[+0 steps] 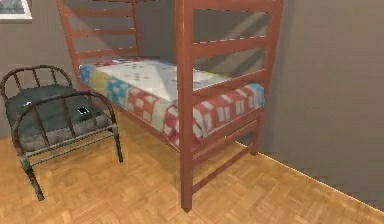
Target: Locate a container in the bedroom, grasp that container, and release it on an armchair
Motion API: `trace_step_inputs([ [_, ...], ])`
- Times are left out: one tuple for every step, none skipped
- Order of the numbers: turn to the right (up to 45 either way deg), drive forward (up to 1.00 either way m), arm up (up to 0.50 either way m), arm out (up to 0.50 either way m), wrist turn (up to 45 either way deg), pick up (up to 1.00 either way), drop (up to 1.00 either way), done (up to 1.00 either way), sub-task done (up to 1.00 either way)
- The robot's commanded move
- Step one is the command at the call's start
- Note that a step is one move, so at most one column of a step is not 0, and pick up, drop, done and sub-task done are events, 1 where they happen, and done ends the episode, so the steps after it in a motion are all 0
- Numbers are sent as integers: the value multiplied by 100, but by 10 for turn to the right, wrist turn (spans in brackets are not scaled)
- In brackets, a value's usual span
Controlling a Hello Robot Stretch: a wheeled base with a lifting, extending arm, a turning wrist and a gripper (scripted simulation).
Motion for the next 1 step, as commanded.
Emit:
trace_step_inputs([
  [450, 0, 0, 0, 0, 0, 0, 0, 0],
])
